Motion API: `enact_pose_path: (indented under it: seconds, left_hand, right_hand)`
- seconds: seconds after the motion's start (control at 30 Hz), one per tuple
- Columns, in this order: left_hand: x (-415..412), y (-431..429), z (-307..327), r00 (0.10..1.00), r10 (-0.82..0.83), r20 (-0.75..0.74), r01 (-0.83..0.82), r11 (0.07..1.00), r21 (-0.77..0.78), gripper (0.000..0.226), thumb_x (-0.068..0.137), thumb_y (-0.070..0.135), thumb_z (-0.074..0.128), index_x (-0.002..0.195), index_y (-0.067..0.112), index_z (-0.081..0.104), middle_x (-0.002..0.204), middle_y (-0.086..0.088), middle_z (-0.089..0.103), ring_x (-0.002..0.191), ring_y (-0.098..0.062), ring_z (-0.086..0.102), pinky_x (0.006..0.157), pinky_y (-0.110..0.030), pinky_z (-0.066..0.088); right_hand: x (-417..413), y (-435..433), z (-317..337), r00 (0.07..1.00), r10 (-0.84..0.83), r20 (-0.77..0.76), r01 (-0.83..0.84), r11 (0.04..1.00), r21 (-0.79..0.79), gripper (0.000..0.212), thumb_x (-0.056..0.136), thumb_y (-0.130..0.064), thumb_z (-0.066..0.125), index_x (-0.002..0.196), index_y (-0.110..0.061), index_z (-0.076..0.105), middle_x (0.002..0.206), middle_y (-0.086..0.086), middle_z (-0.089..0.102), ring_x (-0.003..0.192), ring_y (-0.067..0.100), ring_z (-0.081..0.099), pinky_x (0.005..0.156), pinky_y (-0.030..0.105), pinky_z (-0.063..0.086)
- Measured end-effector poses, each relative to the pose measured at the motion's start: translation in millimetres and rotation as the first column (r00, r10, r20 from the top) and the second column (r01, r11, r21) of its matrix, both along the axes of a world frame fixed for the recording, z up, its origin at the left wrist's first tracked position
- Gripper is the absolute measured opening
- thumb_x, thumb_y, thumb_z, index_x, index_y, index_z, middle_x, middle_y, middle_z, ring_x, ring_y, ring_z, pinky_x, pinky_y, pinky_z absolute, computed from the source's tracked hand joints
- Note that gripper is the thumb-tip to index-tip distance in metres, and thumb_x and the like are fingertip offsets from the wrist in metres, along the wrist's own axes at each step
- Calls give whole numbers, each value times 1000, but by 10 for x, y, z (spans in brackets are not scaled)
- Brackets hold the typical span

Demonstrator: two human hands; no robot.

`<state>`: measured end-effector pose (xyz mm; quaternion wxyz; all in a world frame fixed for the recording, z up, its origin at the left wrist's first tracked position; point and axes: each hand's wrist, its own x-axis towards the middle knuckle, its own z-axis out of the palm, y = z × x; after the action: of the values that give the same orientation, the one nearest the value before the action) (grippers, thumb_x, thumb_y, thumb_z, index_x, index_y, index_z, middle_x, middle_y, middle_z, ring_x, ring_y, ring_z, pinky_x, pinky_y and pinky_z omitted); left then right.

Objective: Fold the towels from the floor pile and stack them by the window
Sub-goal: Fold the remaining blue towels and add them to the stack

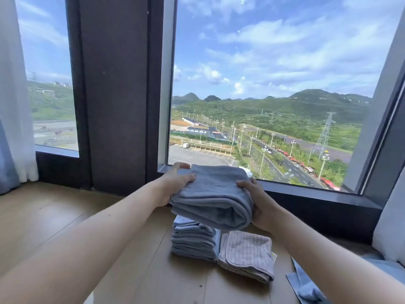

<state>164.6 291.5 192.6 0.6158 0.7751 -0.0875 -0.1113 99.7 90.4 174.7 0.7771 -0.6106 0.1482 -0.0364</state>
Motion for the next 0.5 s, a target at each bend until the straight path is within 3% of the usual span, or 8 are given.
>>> enact_pose_path:
  seconds: [0.13,0.27,0.33,0.43,0.5]
  left_hand:
    - [407,-104,-246,1000,-23,8,24,999,-31,30,93,21,57,123,21,55,112,-9,62,84,-17,61,76,-28,51]
    - [870,-276,-547,998,-32,50,29,998,57,48,90,25,60,135,31,45,137,-3,47,114,-18,49,93,-28,39]
    - [1107,-377,-761,995,4,98,-13,996,86,51,91,15,57,139,28,43,143,-5,42,127,-17,42,95,-21,32]
    - [1497,-513,-1050,984,61,165,-83,988,130,54,91,0,49,140,23,42,147,-4,39,136,-13,34,88,-11,30]
    - [1769,-596,-1260,980,79,185,-111,979,173,57,91,-3,45,141,22,41,148,-2,37,137,-10,32,78,-6,35]
  right_hand:
    - [432,-32,-172,997,-49,60,53,996,-77,62,89,-14,59,140,-37,31,112,9,55,86,32,63,67,40,55]
    - [973,-123,-427,987,-103,127,113,991,-76,59,92,-8,54,141,-37,35,121,6,52,89,26,62,78,40,54]
    - [1276,-199,-645,981,-126,147,143,984,-107,56,93,-8,54,139,-36,41,128,5,52,96,26,62,89,42,52]
    - [1743,-280,-1026,980,-118,162,143,978,-154,49,92,-10,54,133,-35,49,133,1,52,107,24,61,96,42,50]
    - [1983,-307,-1266,983,-97,156,125,977,-175,47,93,-12,52,134,-35,48,127,-4,54,104,23,62,95,41,51]
